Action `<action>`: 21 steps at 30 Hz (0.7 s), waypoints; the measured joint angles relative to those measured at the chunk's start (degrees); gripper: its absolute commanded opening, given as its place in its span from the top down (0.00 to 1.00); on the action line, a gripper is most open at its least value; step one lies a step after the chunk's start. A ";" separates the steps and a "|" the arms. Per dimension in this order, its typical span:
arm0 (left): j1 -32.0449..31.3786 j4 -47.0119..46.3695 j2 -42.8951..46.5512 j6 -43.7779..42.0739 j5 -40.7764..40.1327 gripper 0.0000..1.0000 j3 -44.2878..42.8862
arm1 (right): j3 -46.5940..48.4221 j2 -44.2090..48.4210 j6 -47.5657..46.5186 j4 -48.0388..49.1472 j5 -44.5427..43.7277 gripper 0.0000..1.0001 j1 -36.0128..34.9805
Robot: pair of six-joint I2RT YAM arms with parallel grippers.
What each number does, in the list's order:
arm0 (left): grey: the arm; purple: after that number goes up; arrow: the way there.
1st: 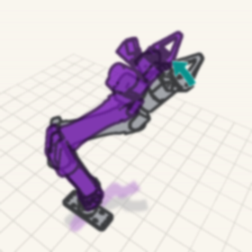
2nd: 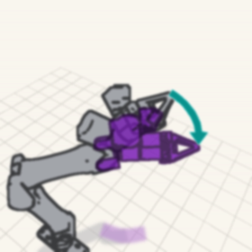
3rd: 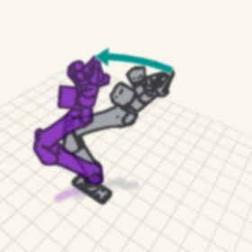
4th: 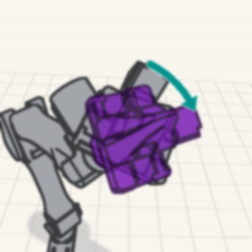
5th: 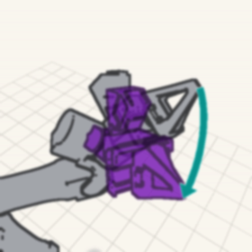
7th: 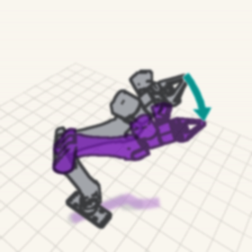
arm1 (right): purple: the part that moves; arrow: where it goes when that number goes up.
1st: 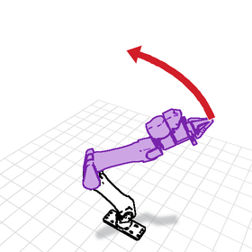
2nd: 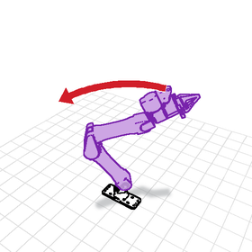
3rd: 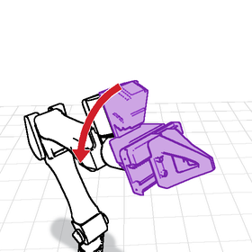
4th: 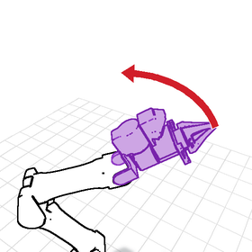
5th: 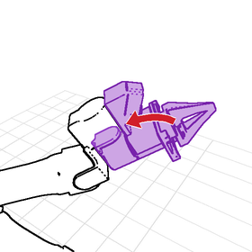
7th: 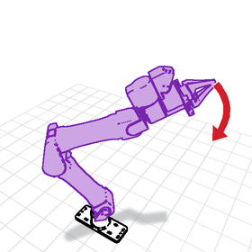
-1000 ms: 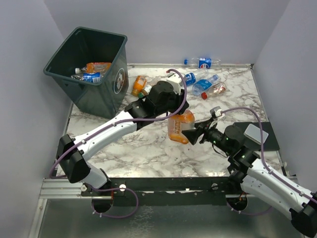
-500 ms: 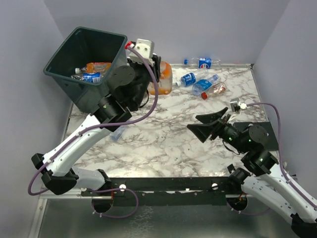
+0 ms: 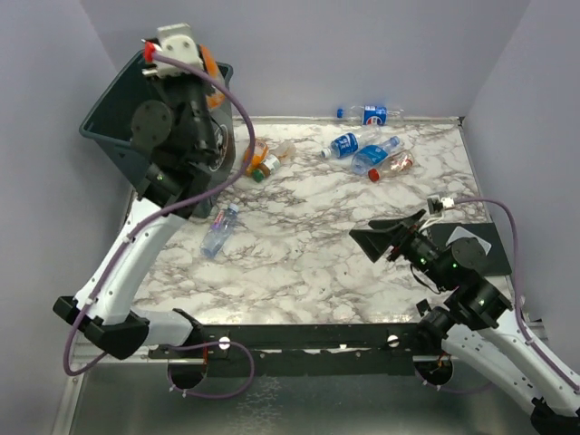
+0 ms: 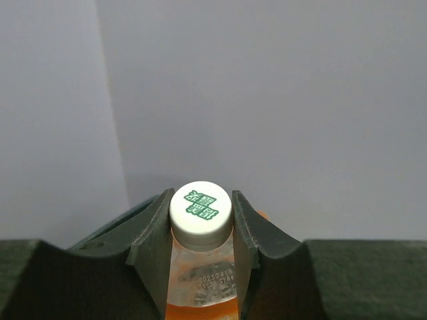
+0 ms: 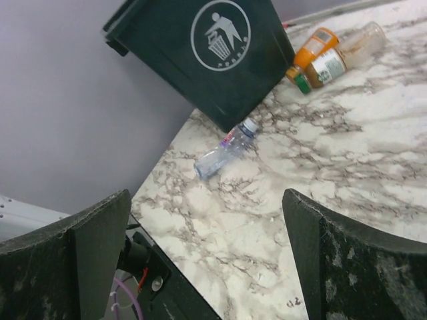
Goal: Put the plastic bottles in the bin
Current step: Place the plastic bottle in the trash bin.
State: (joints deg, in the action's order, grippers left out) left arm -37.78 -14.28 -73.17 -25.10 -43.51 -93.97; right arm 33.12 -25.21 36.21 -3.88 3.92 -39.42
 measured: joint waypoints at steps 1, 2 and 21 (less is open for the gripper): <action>3.54 1.66 -1.36 2.12 0.68 1.00 -2.86 | -0.66 0.02 0.31 -0.33 -0.37 0.01 0.00; 5.86 2.34 -2.27 3.58 1.07 1.00 -4.68 | -1.27 0.02 0.55 -0.76 -0.74 0.01 0.00; 24.55 16.90 -15.56 23.39 -1.09 0.04 -6.71 | -3.85 1.55 3.37 -6.51 -3.30 0.01 0.00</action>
State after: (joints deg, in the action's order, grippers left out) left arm -13.23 2.61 -88.73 -1.72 -44.60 -100.68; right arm 29.28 -23.66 39.57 -10.39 0.62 -39.42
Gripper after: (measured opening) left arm 0.447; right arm 0.994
